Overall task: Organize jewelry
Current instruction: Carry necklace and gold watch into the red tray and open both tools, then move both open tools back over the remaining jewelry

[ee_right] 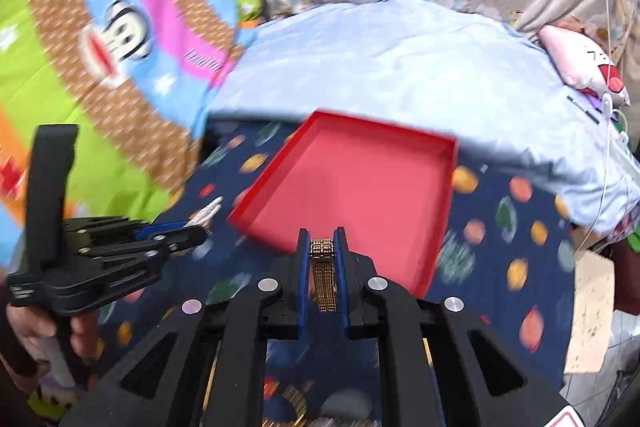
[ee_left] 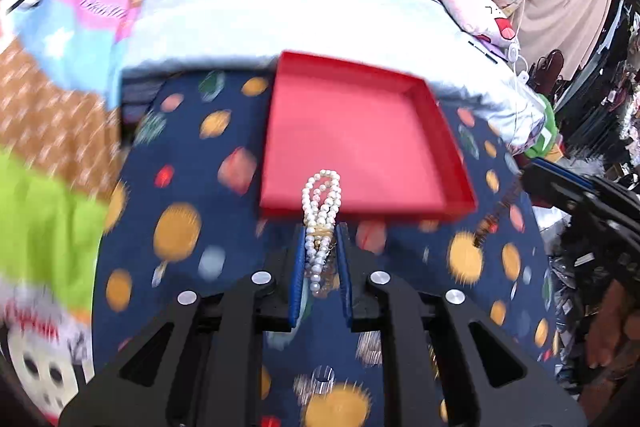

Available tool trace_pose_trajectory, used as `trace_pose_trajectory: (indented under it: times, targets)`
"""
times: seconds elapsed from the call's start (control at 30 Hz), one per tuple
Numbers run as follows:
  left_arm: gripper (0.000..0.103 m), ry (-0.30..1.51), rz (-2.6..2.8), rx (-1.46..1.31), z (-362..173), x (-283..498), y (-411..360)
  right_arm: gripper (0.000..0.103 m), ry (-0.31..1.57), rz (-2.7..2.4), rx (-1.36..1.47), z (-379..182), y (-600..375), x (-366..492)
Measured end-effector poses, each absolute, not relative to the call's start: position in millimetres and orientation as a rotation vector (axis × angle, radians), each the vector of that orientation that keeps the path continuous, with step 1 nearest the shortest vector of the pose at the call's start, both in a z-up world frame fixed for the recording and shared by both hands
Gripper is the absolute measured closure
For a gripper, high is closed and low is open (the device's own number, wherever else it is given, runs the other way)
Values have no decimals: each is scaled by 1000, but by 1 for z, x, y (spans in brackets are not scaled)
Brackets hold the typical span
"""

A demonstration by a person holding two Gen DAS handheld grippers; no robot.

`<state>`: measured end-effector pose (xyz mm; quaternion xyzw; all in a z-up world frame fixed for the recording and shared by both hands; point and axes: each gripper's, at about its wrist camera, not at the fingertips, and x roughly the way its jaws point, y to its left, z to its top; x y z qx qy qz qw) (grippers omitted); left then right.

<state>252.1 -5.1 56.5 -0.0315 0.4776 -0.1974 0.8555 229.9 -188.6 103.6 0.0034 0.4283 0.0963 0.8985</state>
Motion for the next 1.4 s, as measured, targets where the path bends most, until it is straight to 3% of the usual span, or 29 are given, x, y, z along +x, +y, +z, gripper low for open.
trace_pose_trajectory:
  times: [0.23, 0.6, 0.7, 0.77, 0.8, 0.83, 1.0, 1.13, 1.4]
  targets:
    - [89, 939, -448, 23, 59, 353, -62, 91, 859, 127, 79, 90, -220, 344]
    - [89, 999, -386, 62, -22, 445, -112, 91, 885, 23, 90, 1, -240, 417]
    - [87, 1028, -383, 95, -35, 443, -116, 91, 950, 15, 82, -17, -241, 408]
    - [78, 1025, -375, 92, -35, 439, -114, 91, 979, 12, 72, -24, -241, 402]
    - [60, 1019, -358, 81, -32, 437, -112, 91, 1003, 15, 78, -26, -241, 398]
    - [49, 1008, -348, 77, -30, 435, -111, 91, 1007, 13, 84, -26, -241, 395]
    - [46, 957, -325, 61, -12, 418, -106, 82, 971, -13, 104, -4, -239, 371]
    - [44, 908, -329, 36, 12, 393, -94, 67, 907, -9, 123, 23, -226, 335]
    - [44, 867, -311, 45, 34, 309, -69, 57, 850, 10, 107, 50, -192, 246]
